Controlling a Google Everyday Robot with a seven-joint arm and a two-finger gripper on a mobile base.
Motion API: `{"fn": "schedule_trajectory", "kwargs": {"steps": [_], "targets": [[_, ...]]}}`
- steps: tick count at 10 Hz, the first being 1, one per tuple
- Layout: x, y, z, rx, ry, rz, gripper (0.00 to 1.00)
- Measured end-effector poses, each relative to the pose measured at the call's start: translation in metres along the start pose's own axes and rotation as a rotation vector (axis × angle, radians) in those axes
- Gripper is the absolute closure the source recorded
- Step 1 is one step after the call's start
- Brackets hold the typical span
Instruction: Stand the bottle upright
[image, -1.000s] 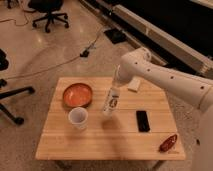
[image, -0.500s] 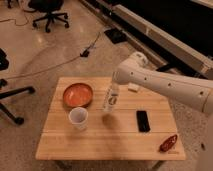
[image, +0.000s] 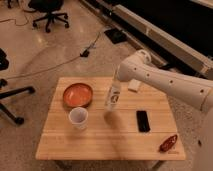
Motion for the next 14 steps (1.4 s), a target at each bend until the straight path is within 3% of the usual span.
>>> {"fn": "schedule_trajectory", "kwargs": {"steps": [5,9,14], "targets": [[0.0038,0.0041,-0.0015,0.098,-0.013,-0.096,1.0],[0.0048,0.0078,-0.0036,0.158,0.008,-0.166,1.0],[0.0003,0.0061,-0.0086,0.182,0.1,-0.234,1.0]]}}
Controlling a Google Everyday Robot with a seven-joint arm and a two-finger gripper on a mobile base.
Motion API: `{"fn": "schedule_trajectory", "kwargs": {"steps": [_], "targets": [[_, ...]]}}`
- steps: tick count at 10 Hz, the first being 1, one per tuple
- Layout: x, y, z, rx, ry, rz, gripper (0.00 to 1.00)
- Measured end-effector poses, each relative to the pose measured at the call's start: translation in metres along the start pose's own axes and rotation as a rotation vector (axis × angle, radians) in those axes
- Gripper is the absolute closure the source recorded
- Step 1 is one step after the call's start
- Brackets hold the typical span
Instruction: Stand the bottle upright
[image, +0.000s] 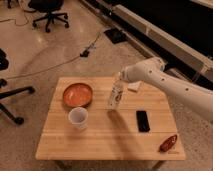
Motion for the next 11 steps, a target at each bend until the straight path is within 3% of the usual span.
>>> {"fn": "schedule_trajectory", "kwargs": {"steps": [6,11], "targets": [[-0.007,-0.008,-0.005,-0.055,0.077,-0.069,1.0],[-0.013,-0.008,-0.001,-0.106,0.128,-0.078,1.0]]}}
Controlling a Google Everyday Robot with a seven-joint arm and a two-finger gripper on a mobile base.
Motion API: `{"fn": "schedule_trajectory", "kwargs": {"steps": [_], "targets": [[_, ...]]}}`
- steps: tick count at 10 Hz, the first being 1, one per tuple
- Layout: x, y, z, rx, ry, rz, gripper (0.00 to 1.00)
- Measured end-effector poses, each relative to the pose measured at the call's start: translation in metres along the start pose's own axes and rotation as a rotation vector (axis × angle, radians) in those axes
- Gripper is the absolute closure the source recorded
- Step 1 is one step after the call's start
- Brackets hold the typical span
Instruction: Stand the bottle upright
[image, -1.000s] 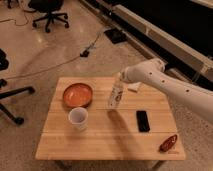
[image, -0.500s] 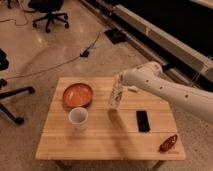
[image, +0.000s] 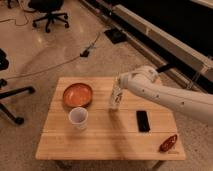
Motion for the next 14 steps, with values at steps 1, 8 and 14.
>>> {"fn": "schedule_trajectory", "kwargs": {"steps": [1,8,14], "targets": [[-0.001,0.001,0.001,-0.006,0.008,0.006,1.0],[-0.016,-0.005,0.005,-0.059,0.071,0.011,0.82],[-0.027,-0.011,0.003,-0.056,0.106,-0.015,0.25]]}}
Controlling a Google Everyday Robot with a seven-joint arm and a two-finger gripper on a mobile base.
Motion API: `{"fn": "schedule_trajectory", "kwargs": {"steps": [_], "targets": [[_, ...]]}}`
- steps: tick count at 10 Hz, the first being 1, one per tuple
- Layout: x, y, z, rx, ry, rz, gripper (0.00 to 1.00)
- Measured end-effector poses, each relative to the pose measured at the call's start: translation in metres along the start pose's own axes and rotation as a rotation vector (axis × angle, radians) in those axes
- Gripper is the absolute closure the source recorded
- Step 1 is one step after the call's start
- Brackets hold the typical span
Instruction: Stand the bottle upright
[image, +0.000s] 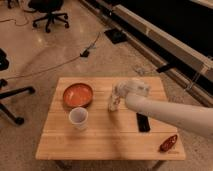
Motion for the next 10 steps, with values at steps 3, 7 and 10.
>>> {"fn": "schedule_trajectory", "kwargs": {"steps": [3,7,10], "targets": [[-0.005,-0.007,0.0,0.011,-0.005,-0.014,0.2],[-0.004,-0.013,-0.005,0.035,-0.026,-0.021,0.2],[0.007,-0.009,-0.013,0.06,-0.055,-0.001,0.2]]}}
